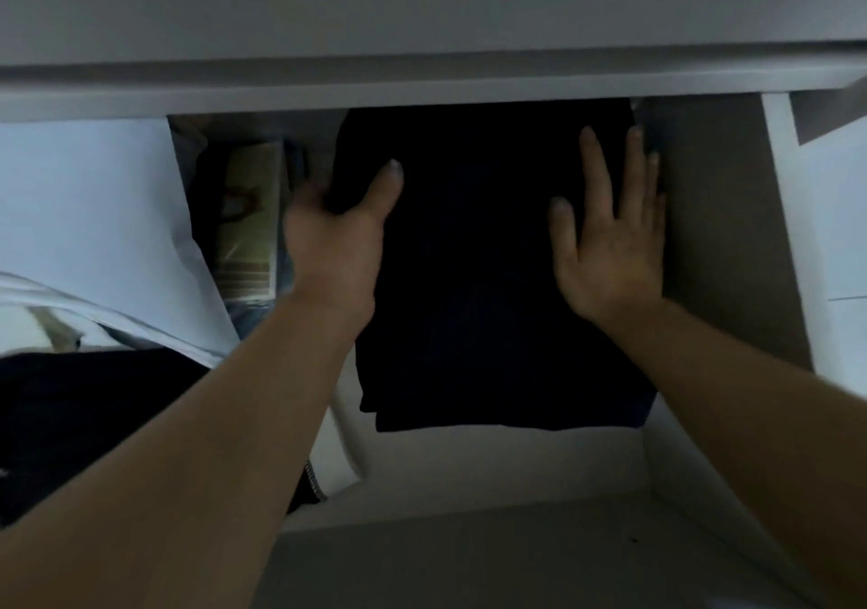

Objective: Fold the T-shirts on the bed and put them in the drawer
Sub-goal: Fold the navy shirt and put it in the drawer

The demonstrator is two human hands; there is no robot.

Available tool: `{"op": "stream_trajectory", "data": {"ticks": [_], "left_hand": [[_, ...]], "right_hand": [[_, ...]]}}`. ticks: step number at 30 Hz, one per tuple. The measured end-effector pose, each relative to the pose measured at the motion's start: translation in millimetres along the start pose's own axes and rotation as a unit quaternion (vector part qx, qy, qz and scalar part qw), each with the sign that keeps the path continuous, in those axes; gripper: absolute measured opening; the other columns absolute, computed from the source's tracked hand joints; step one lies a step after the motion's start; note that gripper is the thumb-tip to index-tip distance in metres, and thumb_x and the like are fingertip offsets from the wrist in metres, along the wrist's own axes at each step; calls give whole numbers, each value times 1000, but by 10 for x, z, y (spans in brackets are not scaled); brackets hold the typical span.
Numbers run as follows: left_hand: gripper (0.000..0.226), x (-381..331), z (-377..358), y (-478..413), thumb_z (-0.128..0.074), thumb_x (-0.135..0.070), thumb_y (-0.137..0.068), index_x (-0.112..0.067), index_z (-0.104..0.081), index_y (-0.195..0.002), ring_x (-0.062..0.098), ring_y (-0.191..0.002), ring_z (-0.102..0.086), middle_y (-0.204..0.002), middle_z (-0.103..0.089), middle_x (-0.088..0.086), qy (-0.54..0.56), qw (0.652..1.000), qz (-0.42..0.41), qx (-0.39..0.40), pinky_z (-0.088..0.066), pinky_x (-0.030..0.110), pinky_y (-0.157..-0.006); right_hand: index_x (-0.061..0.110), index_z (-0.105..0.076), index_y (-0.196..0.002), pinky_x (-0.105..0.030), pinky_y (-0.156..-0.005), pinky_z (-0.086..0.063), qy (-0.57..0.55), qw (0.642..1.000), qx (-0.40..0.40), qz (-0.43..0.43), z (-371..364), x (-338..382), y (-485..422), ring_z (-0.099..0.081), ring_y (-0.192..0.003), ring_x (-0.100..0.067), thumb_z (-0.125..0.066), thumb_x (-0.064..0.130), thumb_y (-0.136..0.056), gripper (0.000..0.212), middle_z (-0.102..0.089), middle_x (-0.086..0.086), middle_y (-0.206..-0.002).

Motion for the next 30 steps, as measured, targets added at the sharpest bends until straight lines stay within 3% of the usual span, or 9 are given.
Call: {"op": "stream_trajectory", "data": {"ticks": [6, 8, 11, 14, 17, 20, 23, 27, 30], "left_hand": [[68, 98, -124, 372, -81, -16, -67, -24, -48, -126, 3, -108, -56, -116, -58, -15, -163, 972, -73, 151, -44, 23, -92], [57, 75, -82, 286, -76, -14, -74, -17, -51, -125, -3, -100, -56, -104, -57, -17, -205, 967, -93, 117, -42, 16, -87], [26, -95, 104, 134, -70, -12, -80, -7, -61, -104, -20, -66, -54, -79, -57, -19, -194, 969, -153, 14, -39, -3, -60], [10, 169, 238, 105, -66, -17, -84, -10, -63, -91, 9, -83, -63, -81, -60, -9, -133, 990, -39, -25, -49, 9, -68], [28, 508, 290, 318, -61, -36, -87, -8, -60, -82, 23, -87, -63, -80, -63, 3, -122, 991, 54, -9, -52, 36, -81], [24, 616, 371, 615, -60, -44, -83, -20, -62, -80, 4, -73, -65, -70, -68, -9, -156, 986, 37, 36, -51, 20, -60], [5, 735, 378, 740, -63, -32, -84, -31, -60, -87, -9, -73, -64, -74, -69, -22, -125, 985, 66, 101, -47, 7, -53], [14, 746, 358, 604, -59, -26, -89, -22, -53, -102, 6, -73, -66, -84, -63, -9, -174, 977, 63, 101, -47, 15, -52], [17, 731, 460, 483, -47, -18, -96, -9, -51, -109, 22, -77, -55, -81, -57, 4, -278, 961, 4, 14, -37, 25, -63]], "right_hand": [[52, 9, -140, -44, -113, 11, 33, 991, 131, -9, -375, 194, 333, 20, -142, -25, -11, 60, -89, 55, 11, 5, -158], [51, 8, -141, -44, -112, 13, 40, 991, 128, -18, -389, 167, 229, 22, -142, -25, -13, 56, -92, 54, 13, 7, -157], [49, 4, -143, -42, -112, 13, 20, 992, 122, -6, -363, 191, 226, 20, -142, -24, -10, 55, -94, 51, 10, 6, -158], [45, 6, -143, -42, -114, 7, 24, 995, 98, 5, -265, 170, 355, 14, -144, -25, -15, 52, -95, 53, 12, 2, -157], [27, -8, -149, -47, -110, -18, -40, 992, -15, -122, -21, -87, 491, -16, -140, -33, -32, 50, -94, 64, -11, -13, -155], [8, -30, -141, -36, -96, -35, -146, 942, 0, -302, -26, -546, 733, -43, -123, -35, -51, 38, -91, 62, -44, -19, -137], [3, -48, -126, -20, -71, -31, -165, 943, 31, -286, -2, -690, 806, -54, -108, -31, -54, 33, -91, 46, -60, -16, -113], [4, -50, -114, -22, -60, -28, -143, 964, -50, -218, 204, -661, 708, -54, -77, -27, -51, 24, -94, 28, -58, -9, -84], [4, -46, -114, -36, -67, -39, -90, 964, -34, -250, 127, -700, 757, -58, -89, -43, -43, 26, -97, 28, -63, -27, -99]]}}
Point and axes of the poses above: each hand's wrist, its own y-axis away from the middle knuckle, its own z-axis out of the back of the hand, x = y × z, the point moved 8 cm from there along -y, towards the middle knuckle
